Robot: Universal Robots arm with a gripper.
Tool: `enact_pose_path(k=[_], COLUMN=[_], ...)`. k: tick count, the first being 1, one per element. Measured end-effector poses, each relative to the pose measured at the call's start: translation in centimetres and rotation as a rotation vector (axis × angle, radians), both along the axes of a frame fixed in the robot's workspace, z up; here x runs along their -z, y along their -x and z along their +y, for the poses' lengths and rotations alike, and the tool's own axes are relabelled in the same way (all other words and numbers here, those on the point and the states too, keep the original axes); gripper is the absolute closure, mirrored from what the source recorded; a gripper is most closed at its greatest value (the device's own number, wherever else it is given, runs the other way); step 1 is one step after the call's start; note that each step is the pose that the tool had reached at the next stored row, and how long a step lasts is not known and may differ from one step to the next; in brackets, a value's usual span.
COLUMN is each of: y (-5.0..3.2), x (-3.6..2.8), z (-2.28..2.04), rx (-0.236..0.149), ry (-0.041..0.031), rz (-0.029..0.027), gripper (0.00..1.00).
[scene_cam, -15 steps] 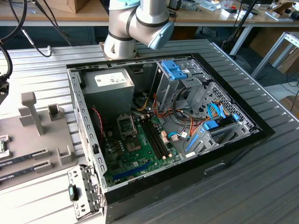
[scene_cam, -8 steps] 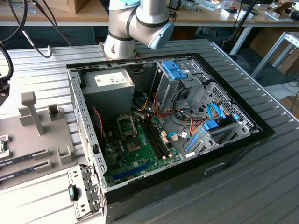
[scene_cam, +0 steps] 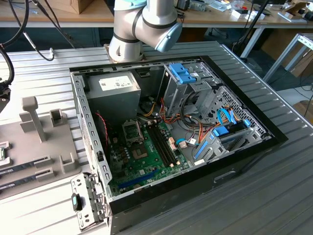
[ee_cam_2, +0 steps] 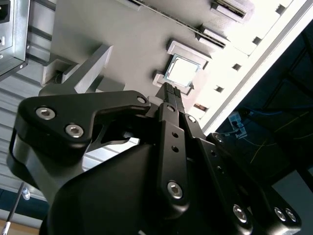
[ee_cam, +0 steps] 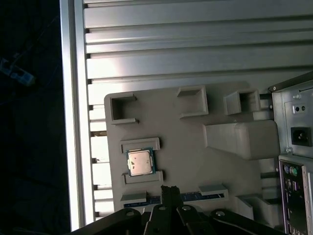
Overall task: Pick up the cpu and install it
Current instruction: 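Reach for the cpu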
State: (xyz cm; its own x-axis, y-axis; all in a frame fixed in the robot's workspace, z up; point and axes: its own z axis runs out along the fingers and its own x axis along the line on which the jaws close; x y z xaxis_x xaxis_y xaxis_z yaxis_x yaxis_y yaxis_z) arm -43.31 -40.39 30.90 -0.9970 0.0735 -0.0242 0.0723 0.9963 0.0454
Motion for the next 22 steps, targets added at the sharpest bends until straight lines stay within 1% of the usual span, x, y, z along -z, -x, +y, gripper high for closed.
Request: enact_pose_path(k=[12, 17, 22], y=[0.01, 0.0, 0.0], x=[0.32, 0.82, 1.02], z=[-0.02, -0.04, -0.04], rx=[0.0, 0.0, 0.0], ry=[0.0, 0.0, 0.0], rz=[-0.0001, 0.0, 0.0001], gripper=[0.89, 0.89, 0.89])
